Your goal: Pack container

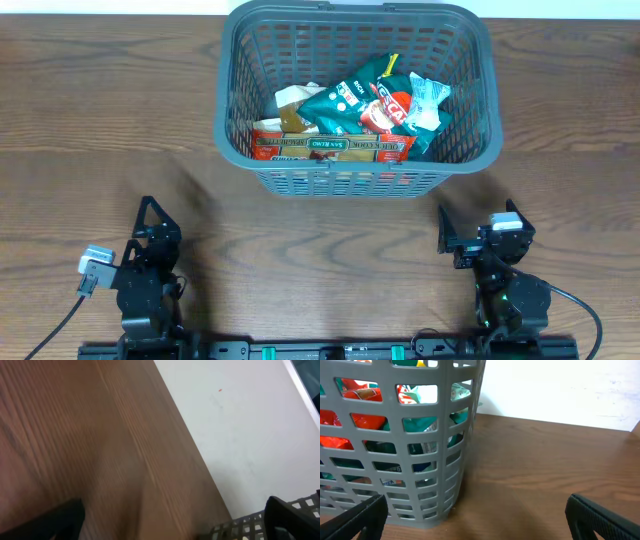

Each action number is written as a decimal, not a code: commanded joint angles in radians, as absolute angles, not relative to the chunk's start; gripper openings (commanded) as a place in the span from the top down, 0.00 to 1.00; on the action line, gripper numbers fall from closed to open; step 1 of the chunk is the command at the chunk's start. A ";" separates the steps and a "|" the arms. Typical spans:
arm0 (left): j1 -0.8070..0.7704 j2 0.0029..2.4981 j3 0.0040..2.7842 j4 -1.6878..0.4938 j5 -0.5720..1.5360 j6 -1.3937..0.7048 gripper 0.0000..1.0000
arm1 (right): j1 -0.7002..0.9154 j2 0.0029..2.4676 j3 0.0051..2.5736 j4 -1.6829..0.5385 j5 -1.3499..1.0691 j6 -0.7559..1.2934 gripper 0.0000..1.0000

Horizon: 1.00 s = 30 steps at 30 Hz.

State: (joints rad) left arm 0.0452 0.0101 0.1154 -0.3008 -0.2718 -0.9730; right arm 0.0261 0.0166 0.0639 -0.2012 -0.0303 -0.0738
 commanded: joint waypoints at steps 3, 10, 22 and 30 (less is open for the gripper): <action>0.049 0.002 0.093 -0.300 -0.273 -0.981 0.01 | 0.018 0.006 0.060 -0.201 -0.034 -0.087 0.01; 0.049 0.002 0.093 -0.274 -0.251 -0.859 0.01 | 0.018 0.006 0.060 -0.202 -0.034 -0.087 0.01; 0.049 0.002 0.093 -0.222 -0.185 -0.382 0.02 | 0.018 0.006 0.060 -0.202 -0.034 -0.087 0.01; 0.049 0.002 0.089 -0.230 -0.094 -0.085 0.01 | 0.018 0.006 0.060 -0.202 -0.034 -0.087 0.01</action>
